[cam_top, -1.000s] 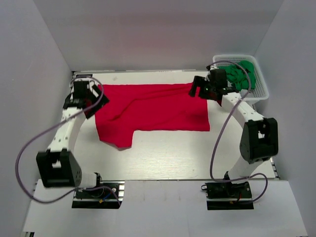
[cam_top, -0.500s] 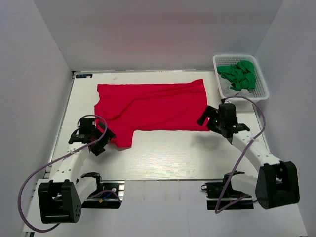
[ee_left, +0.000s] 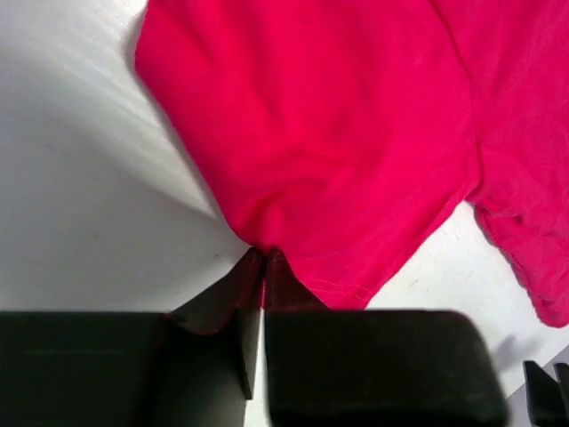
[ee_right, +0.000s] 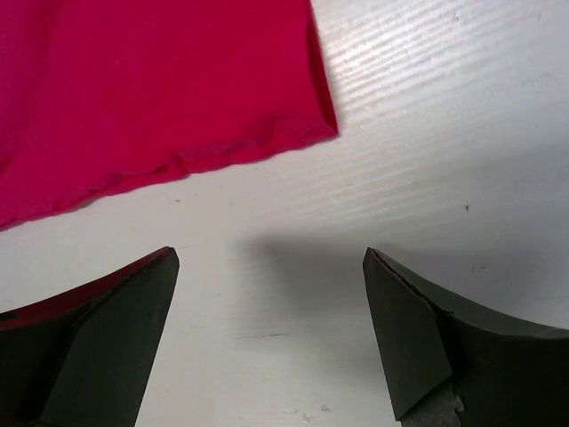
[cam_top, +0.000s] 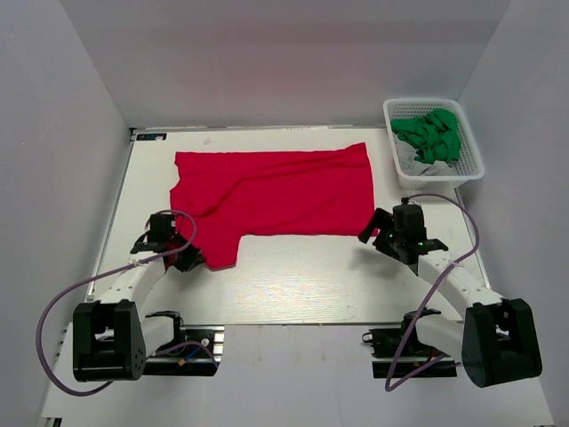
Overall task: Fold and stack the t-shirts
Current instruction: Grap the side of the flattened tshirt closest away from the robot with both arms
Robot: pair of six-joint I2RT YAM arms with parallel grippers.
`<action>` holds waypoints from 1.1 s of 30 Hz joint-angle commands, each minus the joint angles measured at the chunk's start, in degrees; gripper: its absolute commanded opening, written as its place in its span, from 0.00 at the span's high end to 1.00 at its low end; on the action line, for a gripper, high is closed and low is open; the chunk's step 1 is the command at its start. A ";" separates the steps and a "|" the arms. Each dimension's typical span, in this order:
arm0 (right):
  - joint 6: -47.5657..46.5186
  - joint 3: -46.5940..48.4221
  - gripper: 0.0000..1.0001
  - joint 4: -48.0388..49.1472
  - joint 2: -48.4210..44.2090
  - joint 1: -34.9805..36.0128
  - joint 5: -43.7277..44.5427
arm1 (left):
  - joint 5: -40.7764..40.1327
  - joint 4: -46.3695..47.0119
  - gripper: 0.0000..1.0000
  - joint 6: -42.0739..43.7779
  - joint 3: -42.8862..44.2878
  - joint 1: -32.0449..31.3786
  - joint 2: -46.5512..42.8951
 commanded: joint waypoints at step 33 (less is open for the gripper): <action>-0.98 12.42 1.00 2.10 18.65 -0.07 0.56 | 7.37 2.44 1.00 7.07 9.25 -0.05 3.03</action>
